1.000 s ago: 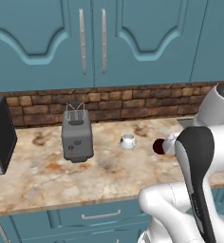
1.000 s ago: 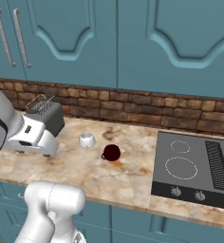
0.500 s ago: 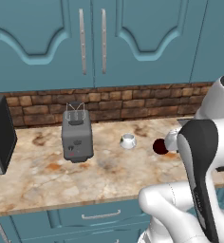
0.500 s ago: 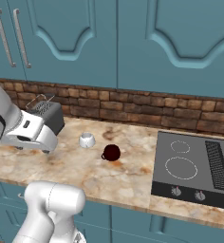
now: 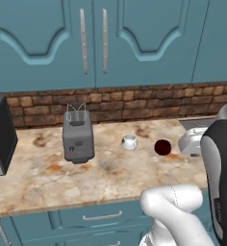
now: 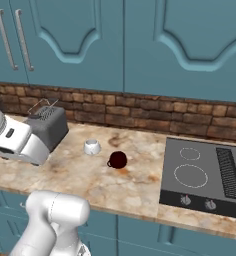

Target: Clear the mugs and bowl far away from the sink.

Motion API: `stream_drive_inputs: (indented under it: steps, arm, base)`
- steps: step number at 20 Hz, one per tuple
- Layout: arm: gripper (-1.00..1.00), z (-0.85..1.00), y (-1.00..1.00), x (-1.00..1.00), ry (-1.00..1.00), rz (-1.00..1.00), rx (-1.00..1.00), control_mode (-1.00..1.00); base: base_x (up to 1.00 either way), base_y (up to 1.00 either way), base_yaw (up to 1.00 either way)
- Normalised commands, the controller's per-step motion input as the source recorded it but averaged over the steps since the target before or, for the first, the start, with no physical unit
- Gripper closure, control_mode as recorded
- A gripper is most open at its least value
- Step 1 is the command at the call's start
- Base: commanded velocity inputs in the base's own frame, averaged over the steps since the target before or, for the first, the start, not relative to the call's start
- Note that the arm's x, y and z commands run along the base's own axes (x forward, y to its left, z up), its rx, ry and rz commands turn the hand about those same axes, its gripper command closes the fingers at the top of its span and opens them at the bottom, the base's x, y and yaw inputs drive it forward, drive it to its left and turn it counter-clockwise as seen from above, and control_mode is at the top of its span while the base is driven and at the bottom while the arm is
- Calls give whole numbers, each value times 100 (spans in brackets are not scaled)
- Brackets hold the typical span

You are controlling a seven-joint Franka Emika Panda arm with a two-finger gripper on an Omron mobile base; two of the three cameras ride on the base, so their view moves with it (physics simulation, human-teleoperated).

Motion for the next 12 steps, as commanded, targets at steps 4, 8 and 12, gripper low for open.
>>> stream_drive_inputs:
  steps: [4, 8, 12]
  arm:
    - [-100, 0, 0, 0, 0, 0, 0, 100]
    - [-100, 0, 0, 0, 0, 0, 0, 100]
    - [-100, 0, 0, 0, 0, 0, 0, 100]
  base:
    - [-34, 7, 4]
    - [10, 17, 46]
    - [4, 1, 95]
